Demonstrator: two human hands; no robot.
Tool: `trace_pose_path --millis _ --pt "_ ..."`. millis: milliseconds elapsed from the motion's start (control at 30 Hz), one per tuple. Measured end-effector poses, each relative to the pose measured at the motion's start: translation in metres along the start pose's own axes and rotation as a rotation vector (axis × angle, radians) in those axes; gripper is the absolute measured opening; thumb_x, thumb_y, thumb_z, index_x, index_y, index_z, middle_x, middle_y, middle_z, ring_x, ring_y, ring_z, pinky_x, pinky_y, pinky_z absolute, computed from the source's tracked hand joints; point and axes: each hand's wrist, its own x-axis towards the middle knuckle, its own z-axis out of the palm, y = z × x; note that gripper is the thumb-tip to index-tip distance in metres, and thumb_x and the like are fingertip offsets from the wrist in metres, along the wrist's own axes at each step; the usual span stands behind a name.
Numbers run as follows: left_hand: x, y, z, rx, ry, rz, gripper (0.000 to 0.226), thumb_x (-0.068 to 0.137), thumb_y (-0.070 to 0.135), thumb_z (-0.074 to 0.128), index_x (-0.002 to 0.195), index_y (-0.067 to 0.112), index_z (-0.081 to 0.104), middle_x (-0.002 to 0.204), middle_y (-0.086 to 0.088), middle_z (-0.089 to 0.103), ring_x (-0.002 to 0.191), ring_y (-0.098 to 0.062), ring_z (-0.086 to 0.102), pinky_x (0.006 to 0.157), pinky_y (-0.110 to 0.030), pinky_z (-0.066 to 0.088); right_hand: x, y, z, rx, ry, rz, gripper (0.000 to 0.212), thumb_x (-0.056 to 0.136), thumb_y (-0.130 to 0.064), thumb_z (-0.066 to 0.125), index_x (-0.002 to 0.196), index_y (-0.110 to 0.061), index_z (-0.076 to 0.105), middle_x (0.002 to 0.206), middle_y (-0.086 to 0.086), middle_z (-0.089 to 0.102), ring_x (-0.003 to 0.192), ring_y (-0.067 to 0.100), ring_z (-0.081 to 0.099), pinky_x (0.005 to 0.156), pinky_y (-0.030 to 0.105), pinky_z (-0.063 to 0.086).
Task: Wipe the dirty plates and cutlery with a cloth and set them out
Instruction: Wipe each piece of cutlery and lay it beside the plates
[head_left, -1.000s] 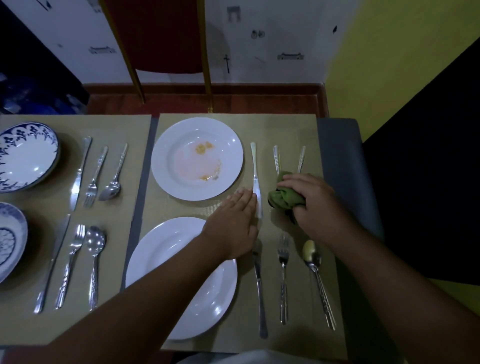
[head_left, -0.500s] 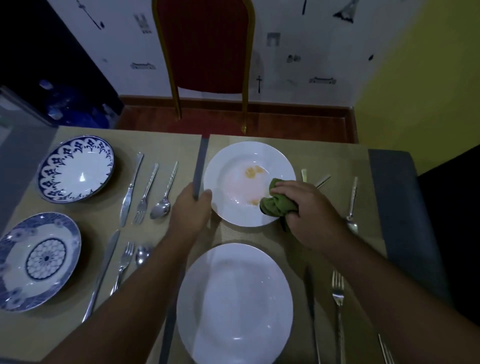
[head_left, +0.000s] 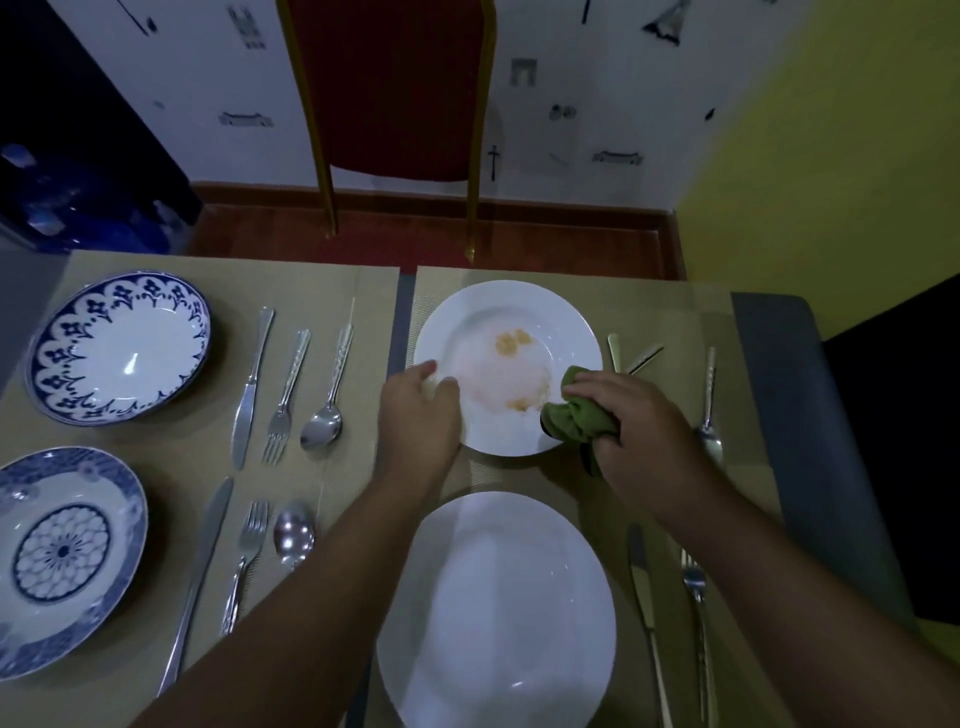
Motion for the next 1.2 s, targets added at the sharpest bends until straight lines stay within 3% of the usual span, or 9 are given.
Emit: trace_pose_path --millis 33,133,167,233,333,467,533,800,1200 --pt "-0.009 0.002 0.004 -0.039 -0.039 -0.049 0.044 0.093 0.027 0.058 0.135 0.014 0.062 0.131 -0.001 0.063 0.119 -0.019 0.060 0.103 -0.036 0.050 -0.006 0.003 -0.002 0.003 0.004 0.014 0.063 0.066 0.017 0.052 0.123 -0.009 0.065 0.130 0.004 0.059 0.124 0.019 0.046 0.105 0.010 0.022" --pt "-0.042 0.004 0.011 -0.027 -0.036 -0.030 0.040 0.098 0.034 0.053 0.137 0.023 0.060 0.134 0.006 0.058 0.119 -0.013 0.055 0.081 -0.012 0.050 -0.022 0.012 -0.010 0.027 0.017 0.054 0.063 0.067 0.017 0.051 0.123 -0.010 0.065 0.132 0.004 0.057 0.127 0.020 0.046 0.109 0.017 0.026" --pt "-0.052 0.005 0.012 -0.023 -0.029 -0.010 0.039 0.100 0.035 0.052 0.137 0.026 0.059 0.134 0.008 0.057 0.119 -0.012 0.053 0.083 -0.012 0.048 -0.027 0.016 -0.013 0.034 0.019 0.063 0.063 0.067 0.016 0.051 0.123 -0.010 0.065 0.133 0.005 0.057 0.128 0.020 0.046 0.111 0.023 0.028" --pt "-0.071 0.009 0.020 -0.089 -0.070 -0.068 0.031 0.102 0.037 0.051 0.130 0.030 0.062 0.133 0.007 0.061 0.119 -0.014 0.057 0.097 -0.028 0.050 -0.037 0.025 -0.020 0.027 0.017 0.073 0.064 0.067 0.015 0.051 0.123 -0.011 0.065 0.134 0.004 0.057 0.128 0.019 0.046 0.111 0.026 0.030" --pt "-0.088 0.016 0.037 -0.188 -0.158 -0.345 0.022 0.100 0.036 0.056 0.111 0.022 0.069 0.119 -0.004 0.071 0.111 -0.024 0.064 0.104 -0.044 0.051 -0.051 0.041 -0.029 0.035 0.038 0.104 0.066 0.066 0.014 0.051 0.124 -0.014 0.064 0.134 0.002 0.056 0.128 0.017 0.045 0.112 0.030 0.031" --pt "-0.097 0.017 0.054 -0.557 -0.245 -0.548 0.040 0.106 0.036 0.045 0.117 0.005 0.068 0.123 -0.013 0.070 0.122 -0.027 0.063 0.110 -0.039 0.045 -0.059 0.051 -0.036 0.063 0.064 0.117 0.066 0.065 0.014 0.051 0.122 -0.016 0.066 0.132 0.001 0.057 0.127 0.016 0.045 0.112 0.032 0.033" --pt "-0.100 0.018 0.058 -0.650 -0.320 -0.563 0.051 0.106 0.043 0.039 0.132 0.004 0.061 0.134 -0.013 0.064 0.130 -0.026 0.057 0.113 -0.039 0.041 -0.061 0.053 -0.038 0.069 0.065 0.107 0.067 0.064 0.015 0.051 0.122 -0.016 0.066 0.131 0.001 0.057 0.126 0.017 0.045 0.112 0.033 0.033" --pt "-0.101 0.019 0.084 -0.593 -0.435 -0.647 0.065 0.104 0.048 0.039 0.149 0.001 0.043 0.153 -0.016 0.048 0.141 -0.028 0.046 0.119 -0.042 0.035 -0.067 0.062 -0.053 0.078 0.064 0.105 0.064 0.065 0.015 0.052 0.122 -0.009 0.066 0.133 0.005 0.058 0.125 0.021 0.047 0.111 0.029 0.032" --pt "-0.082 0.008 0.078 -0.689 -0.289 -0.554 0.059 0.105 0.040 0.038 0.151 0.003 0.042 0.154 -0.012 0.046 0.143 -0.028 0.042 0.121 -0.042 0.031 -0.053 0.072 -0.046 0.099 0.023 0.091 0.065 0.064 0.015 0.052 0.122 -0.012 0.066 0.131 0.002 0.058 0.125 0.019 0.047 0.110 0.024 0.029"
